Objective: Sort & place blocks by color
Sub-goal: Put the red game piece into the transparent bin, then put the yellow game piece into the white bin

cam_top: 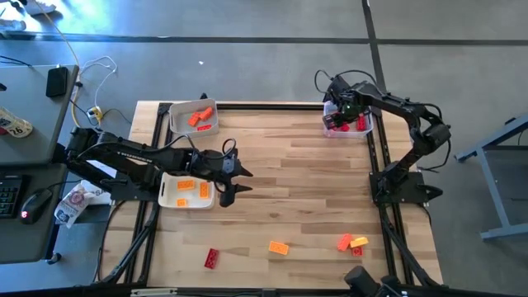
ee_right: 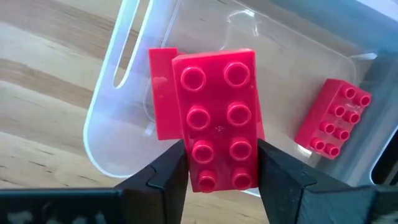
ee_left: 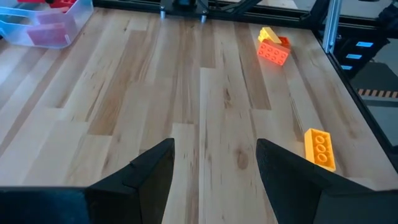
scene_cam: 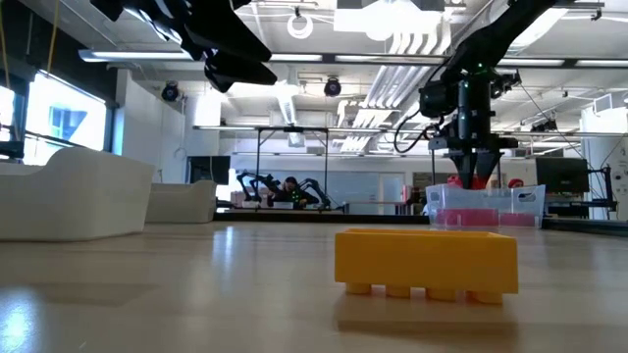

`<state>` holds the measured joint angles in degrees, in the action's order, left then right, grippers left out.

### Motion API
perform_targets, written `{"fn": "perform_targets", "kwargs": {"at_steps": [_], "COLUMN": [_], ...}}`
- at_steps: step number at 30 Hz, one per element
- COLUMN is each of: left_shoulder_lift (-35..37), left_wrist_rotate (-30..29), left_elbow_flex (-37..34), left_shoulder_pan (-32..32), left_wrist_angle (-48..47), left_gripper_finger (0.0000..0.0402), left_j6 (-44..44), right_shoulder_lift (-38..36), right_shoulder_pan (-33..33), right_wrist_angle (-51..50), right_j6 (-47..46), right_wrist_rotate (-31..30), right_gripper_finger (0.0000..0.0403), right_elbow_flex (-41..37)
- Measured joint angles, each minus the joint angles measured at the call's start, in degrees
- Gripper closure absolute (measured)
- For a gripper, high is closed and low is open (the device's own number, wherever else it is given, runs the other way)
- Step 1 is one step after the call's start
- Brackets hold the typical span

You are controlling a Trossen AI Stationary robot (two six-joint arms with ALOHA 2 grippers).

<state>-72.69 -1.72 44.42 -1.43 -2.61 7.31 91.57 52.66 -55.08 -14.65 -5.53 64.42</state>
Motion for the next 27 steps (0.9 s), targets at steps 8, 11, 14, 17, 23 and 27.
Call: {"fn": "perform_targets", "kwargs": {"at_steps": [8, 11, 14, 17, 23, 27], "left_shoulder_lift": [0.0, 0.0, 0.0, 0.0, 0.0, 0.0], "left_wrist_rotate": [-0.6, -0.6, -0.6, -0.7, -2.7, -2.8], "left_elbow_flex": [0.0, 0.0, 0.0, 0.0, 0.0, 0.0], "left_shoulder_pan": [0.0, 0.0, 0.0, 0.0, 0.1, 0.6], "left_wrist_angle": [-0.1, -0.1, -0.1, -0.2, -1.0, -0.7], "left_gripper_finger": [0.0190, 0.0186, 0.0178, 0.0166, 0.0139, 0.0133], "left_j6": [0.2, 0.0, 0.0, 0.0, 0.8, 2.6], "right_shoulder_lift": [0.0, 0.0, 0.0, -0.1, -0.8, -2.4], "right_shoulder_pan": [-0.3, -0.3, -0.3, -0.7, -3.7, -7.2], "right_wrist_angle": [0.1, 0.1, 0.1, 0.2, 1.9, 5.4], "right_j6": [0.1, -1.4, -1.8, -1.8, -2.3, -2.9], "right_wrist_rotate": [-0.4, -0.6, 0.0, 1.2, 0.8, -2.0], "right_gripper_finger": [0.0210, 0.0197, 0.0195, 0.0194, 0.0194, 0.0194], "right_elbow_flex": [0.0, 0.0, 0.0, 0.0, 0.0, 0.0]}}
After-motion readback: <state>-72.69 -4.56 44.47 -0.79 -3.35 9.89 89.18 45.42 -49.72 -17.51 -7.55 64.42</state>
